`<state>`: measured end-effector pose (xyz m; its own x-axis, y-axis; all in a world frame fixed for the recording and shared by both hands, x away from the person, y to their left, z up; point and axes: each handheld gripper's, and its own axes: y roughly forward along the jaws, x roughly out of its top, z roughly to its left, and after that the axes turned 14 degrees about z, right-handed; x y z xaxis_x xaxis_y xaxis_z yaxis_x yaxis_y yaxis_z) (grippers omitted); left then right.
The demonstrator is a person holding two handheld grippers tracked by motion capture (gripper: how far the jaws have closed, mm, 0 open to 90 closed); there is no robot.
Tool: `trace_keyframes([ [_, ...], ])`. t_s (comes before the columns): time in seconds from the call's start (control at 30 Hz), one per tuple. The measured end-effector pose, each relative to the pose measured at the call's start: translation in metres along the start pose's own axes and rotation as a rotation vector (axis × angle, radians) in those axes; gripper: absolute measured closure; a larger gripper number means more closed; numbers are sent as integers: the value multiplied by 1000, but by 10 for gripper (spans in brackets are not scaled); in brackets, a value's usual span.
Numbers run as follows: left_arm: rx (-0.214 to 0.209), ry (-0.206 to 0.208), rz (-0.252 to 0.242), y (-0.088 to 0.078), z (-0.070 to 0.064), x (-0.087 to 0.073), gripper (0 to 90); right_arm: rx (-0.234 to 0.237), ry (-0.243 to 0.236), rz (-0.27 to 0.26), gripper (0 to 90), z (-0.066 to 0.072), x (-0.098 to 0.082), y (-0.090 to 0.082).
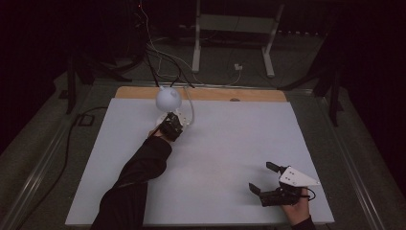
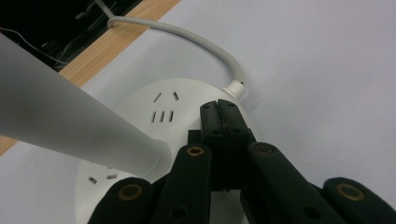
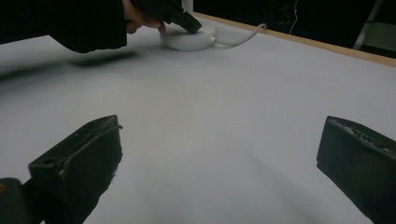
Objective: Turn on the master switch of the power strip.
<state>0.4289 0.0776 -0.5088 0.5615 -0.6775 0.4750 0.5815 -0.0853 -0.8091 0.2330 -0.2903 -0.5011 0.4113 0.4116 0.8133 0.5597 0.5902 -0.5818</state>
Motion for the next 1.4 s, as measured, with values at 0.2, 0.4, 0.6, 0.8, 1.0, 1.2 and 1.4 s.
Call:
trace_keyframes([
  [0.2,-7,2,10,0,1,1,900,0,0,2,0,0,0,0],
  [0.4,-26,-14,-6,-1,4,3,900,-1,3,0,0,-1,0,0],
  [0.6,-49,-26,-44,-11,6,7,900,-3,10,-3,0,-3,-1,-1],
  [0.8,-90,-44,-71,-24,5,8,900,-4,8,-4,0,-3,-1,-1],
  [1.0,-137,-58,-84,-34,4,7,900,-5,10,-8,0,-3,-1,-2],
  [1.2,-181,-87,-85,-43,8,5,900,-7,13,-11,0,-3,-1,-2],
  [1.4,-239,-100,-81,-50,13,1,900,-5,15,-12,0,-3,0,-1],
])
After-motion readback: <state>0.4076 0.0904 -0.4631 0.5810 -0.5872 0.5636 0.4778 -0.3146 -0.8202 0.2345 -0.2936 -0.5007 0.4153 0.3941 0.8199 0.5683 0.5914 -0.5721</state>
